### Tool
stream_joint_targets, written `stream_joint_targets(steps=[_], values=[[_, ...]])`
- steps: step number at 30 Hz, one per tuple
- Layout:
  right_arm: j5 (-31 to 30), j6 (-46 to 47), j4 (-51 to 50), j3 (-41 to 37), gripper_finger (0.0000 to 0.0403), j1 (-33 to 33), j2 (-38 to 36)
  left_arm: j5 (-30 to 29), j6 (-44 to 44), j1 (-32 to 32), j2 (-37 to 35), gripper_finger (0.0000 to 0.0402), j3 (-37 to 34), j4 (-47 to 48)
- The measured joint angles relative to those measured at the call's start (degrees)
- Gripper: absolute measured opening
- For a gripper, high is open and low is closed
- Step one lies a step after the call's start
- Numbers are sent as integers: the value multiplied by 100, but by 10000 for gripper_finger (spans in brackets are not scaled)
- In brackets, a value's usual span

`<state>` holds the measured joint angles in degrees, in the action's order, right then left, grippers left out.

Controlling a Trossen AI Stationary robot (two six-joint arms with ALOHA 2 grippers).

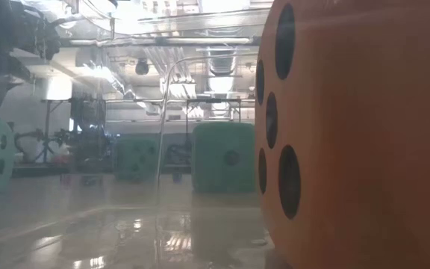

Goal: Pick & Place Dice
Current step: Put the bottom large blue dice into the transparent bin

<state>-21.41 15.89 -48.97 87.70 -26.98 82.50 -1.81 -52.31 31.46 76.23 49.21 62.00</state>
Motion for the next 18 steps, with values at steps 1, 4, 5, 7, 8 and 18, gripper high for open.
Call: stream_joint_targets(steps=[1,4,5,7,8,18], values=[[0,-1,0,0,366,1,0,-4,-2,0,0,399,0,13],[0,0,-1,0,366,1,0,-8,-2,0,0,399,0,30],[0,0,0,0,366,0,0,-9,-2,0,0,398,0,30],[0,1,0,0,366,2,0,-11,-2,0,0,398,0,32],[0,-1,-2,0,366,2,0,-11,-2,0,0,398,-4,31],[2,1,-2,0,366,2,0,9,-24,0,-15,399,-149,-114]])
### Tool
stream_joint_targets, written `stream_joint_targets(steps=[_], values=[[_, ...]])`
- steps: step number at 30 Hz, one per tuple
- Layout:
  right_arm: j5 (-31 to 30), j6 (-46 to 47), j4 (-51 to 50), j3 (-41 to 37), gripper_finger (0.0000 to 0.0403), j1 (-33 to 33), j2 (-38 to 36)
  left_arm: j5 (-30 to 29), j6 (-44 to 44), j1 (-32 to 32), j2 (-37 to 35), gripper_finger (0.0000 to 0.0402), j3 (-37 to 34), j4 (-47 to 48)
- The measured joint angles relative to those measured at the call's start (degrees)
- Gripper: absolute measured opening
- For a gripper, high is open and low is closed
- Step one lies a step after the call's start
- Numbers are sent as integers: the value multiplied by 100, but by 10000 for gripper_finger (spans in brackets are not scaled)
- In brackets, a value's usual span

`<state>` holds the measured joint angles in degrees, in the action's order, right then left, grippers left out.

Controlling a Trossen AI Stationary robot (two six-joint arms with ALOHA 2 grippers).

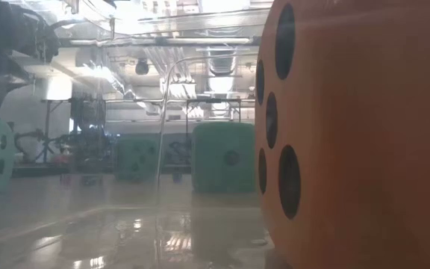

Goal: Pick & Place Dice
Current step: Put the bottom large blue dice into the transparent bin

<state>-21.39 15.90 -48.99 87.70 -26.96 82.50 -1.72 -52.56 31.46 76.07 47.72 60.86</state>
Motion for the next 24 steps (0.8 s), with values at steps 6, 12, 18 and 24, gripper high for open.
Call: stream_joint_targets(steps=[6,12,18,24], values=[[-2,0,0,0,366,0,0,-8,-2,0,2,399,0,0],[-2,-2,0,0,366,0,0,-100,-44,0,2,398,-27,-24],[-2,-2,2,0,366,0,0,-105,-44,0,-2,399,-143,-213],[-2,-1,2,0,366,-2,0,-287,-134,-3,22,400,-212,-102]])
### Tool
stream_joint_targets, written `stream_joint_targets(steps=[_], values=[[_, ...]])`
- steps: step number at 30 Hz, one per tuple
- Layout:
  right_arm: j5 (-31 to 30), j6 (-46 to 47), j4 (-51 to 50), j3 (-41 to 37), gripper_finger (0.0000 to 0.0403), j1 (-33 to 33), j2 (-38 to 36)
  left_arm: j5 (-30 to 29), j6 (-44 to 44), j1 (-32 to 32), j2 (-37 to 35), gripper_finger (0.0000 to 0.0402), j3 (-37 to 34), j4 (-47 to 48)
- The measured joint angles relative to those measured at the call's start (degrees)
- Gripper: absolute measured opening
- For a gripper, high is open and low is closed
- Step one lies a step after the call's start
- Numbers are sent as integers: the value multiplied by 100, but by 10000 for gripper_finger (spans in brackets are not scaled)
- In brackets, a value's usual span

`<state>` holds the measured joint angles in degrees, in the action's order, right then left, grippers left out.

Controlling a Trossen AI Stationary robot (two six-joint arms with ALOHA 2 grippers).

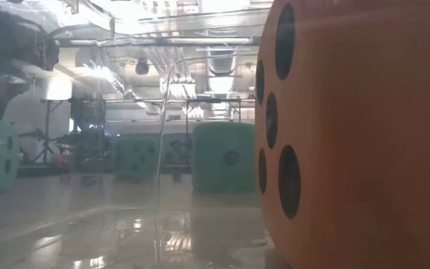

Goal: Pick & Place Dice
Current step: Put the bottom large blue dice into the transparent bin

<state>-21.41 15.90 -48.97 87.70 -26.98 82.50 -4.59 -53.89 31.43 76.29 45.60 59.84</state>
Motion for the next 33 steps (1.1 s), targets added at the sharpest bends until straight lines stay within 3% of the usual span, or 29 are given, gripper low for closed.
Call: stream_joint_targets(steps=[16,33], values=[[0,0,-2,0,366,0,0,10,-17,-1,0,398,-13,-6],[0,-1,-2,0,366,2,0,-14,-17,-1,-2,366,-13,-32]])
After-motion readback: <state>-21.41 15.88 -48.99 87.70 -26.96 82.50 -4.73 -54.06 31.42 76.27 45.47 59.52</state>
